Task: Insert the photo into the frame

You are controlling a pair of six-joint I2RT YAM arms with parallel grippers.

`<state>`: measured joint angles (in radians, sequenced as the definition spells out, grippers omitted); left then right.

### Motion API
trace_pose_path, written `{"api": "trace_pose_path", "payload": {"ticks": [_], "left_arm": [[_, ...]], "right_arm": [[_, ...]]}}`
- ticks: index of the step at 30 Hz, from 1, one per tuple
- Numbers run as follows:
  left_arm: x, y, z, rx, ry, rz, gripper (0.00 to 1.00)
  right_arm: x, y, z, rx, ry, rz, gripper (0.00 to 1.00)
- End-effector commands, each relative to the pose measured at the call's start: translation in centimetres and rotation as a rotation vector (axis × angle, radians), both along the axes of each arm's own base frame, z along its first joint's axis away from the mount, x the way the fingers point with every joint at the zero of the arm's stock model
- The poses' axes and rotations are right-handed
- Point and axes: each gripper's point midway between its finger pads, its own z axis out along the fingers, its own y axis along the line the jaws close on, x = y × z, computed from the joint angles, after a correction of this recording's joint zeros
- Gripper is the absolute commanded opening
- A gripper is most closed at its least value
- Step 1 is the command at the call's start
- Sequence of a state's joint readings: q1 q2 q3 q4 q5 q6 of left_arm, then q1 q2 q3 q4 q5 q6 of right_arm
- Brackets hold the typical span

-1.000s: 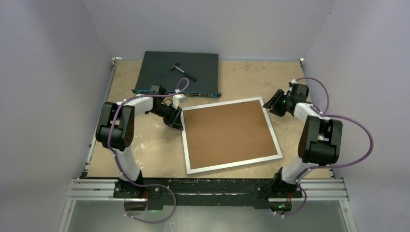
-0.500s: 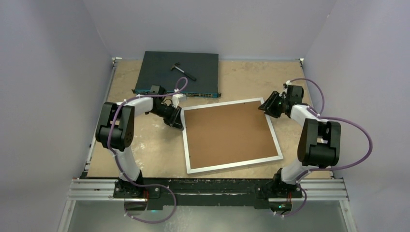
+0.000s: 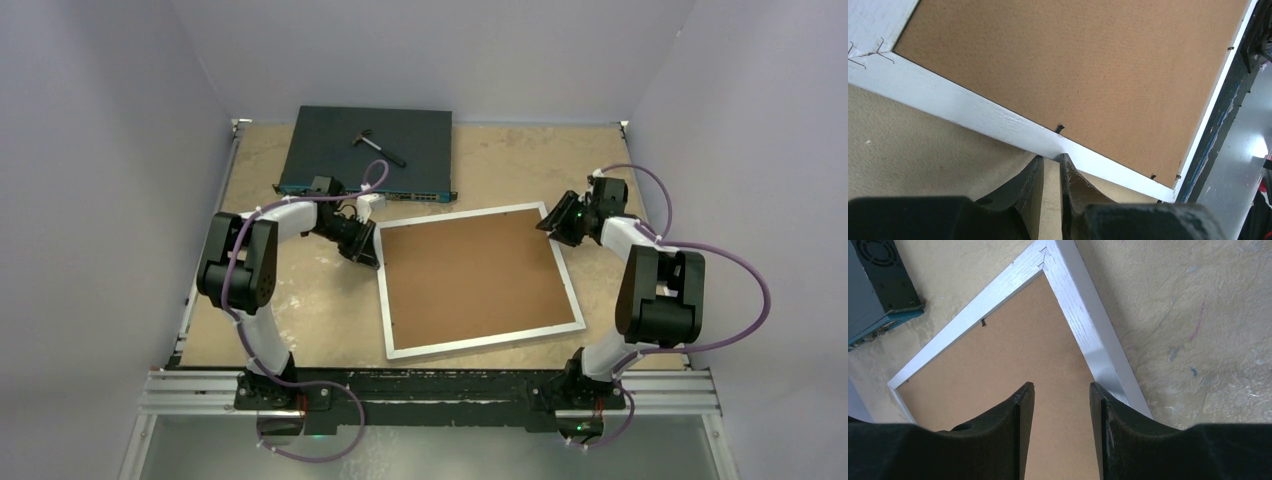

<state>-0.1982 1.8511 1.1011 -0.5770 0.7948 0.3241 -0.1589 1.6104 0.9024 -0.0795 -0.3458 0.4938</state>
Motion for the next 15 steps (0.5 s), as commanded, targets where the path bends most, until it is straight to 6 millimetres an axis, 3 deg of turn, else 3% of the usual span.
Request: {"api": "trace_pose_path", "payload": {"ticks": [1,6,15], "left_arm": [[1.7,0.5,-1.2,0.075,-0.114,-0.013,0.15],[1.7,0.5,-1.1,0.074,-0.115,-0.013,0.15],[1.7,0.4,-0.9,0.07,-0.121,-0.014,0.15]], "right_arm": [[-0.7,-0.6,0.0,-0.029,0.02,-0.023,0.47],[-1.2,-1.1,-0.2,-0.059,0.032,-0.037,0.47],[-1.5,-0.3,-1.0,-0.022,0.039,0.005,0.49]]}}
